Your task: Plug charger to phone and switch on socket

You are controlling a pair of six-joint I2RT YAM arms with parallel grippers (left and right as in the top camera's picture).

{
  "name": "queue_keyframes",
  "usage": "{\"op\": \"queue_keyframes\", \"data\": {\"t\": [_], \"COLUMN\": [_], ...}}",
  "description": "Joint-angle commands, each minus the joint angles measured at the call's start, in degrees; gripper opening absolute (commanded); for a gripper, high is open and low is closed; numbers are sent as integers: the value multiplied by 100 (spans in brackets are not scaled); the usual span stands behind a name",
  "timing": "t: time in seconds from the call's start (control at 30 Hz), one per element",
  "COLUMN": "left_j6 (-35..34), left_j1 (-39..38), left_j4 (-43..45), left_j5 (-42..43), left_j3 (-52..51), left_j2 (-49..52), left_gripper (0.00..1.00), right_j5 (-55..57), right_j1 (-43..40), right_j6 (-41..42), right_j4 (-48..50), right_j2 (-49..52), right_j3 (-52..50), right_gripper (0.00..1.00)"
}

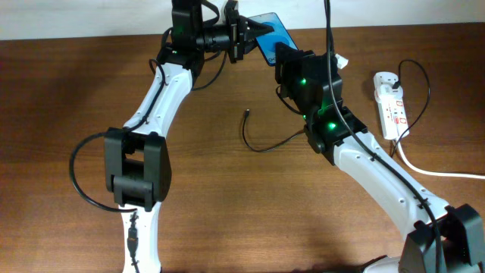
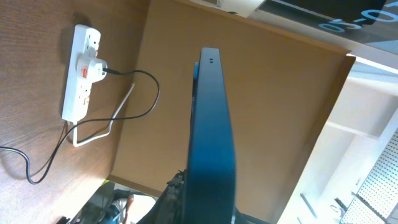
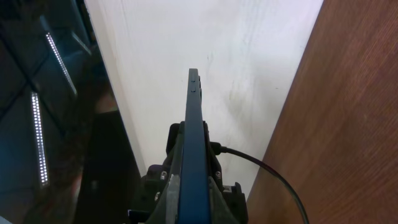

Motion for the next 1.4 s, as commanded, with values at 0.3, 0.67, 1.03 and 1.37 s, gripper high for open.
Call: {"op": "queue_keyframes", "data": {"t": [0.3, 0.67, 1.03, 1.37], "left_j6": [-11, 1141, 4774, 5499], "left_j1": [-39, 284, 870, 1438], "left_j4": [-26, -472, -3709, -4446], "left_j5": [-24, 70, 118, 581], "left_j3": [42, 39, 39, 42], "left_j2": [17, 17, 17, 17], "left_gripper": [0, 0, 0, 0], "right_j5": [90, -629, -3025, -3069], "right_j1": [24, -330, -1491, -1399], "right_j6": [-101, -461, -3738, -5062], "right_j4": [129, 129, -1292, -2238], "right_j2": [-48, -50, -50, -48], "right_j3": [221, 221, 219, 229], "right_gripper": [25, 77, 97, 80]}}
